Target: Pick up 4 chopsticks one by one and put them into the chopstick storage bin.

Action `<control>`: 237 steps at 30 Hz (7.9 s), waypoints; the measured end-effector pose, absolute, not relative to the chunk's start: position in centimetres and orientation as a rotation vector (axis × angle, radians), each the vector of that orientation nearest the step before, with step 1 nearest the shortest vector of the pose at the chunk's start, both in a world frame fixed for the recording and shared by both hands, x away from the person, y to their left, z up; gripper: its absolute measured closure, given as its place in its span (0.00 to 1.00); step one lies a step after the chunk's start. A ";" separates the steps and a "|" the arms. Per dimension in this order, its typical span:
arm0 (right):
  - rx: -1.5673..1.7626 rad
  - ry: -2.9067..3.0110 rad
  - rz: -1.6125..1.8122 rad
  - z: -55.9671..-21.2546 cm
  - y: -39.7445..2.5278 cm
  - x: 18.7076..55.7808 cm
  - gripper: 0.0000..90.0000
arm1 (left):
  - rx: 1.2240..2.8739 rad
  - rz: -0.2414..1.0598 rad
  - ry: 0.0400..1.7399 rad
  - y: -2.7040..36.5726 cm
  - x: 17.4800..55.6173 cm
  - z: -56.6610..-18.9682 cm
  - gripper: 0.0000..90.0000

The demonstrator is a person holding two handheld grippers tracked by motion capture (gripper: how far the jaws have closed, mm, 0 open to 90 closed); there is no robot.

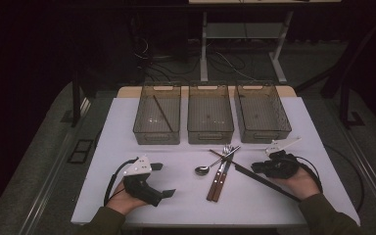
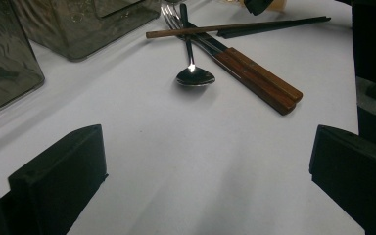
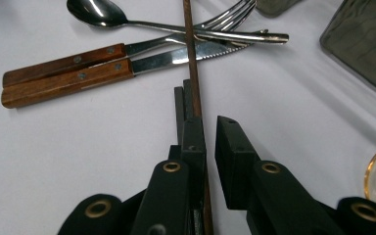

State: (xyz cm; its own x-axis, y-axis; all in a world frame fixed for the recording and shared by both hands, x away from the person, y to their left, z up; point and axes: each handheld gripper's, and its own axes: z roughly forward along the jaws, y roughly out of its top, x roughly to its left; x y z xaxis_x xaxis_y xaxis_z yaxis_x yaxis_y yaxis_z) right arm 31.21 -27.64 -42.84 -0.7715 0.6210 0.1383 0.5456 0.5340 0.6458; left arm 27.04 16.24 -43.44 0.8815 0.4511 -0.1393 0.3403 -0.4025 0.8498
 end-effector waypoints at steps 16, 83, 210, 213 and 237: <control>0.996 2.690 1.002 -43.4 -27.1 31.4 0.90 | 2.032 0.135 0.575 16.2 27.0 -43.5 0.00; 0.879 2.697 0.916 -44.0 -26.9 31.8 0.94 | 2.036 0.135 0.569 16.1 27.0 -43.5 0.00; 1.138 2.273 1.440 -34.1 -6.6 44.0 0.94 | 2.017 0.122 0.568 16.1 27.2 -43.4 0.00; 1.148 2.268 1.440 -34.1 -5.5 44.7 0.94 | 2.010 0.117 0.571 16.1 27.2 -43.4 0.00; 1.204 2.334 1.337 -37.5 1.2 47.8 0.94 | 1.990 0.099 0.566 16.2 27.1 -43.2 0.00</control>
State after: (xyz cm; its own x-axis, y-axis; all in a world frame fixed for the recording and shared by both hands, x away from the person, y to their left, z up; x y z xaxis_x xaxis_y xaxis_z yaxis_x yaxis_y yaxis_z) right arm 47.85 1.17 -37.52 -0.6503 0.7289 0.2139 0.5532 0.2615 0.7909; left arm 27.15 16.20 -43.22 0.8861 0.4303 -0.1720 0.3466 -0.3690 0.8624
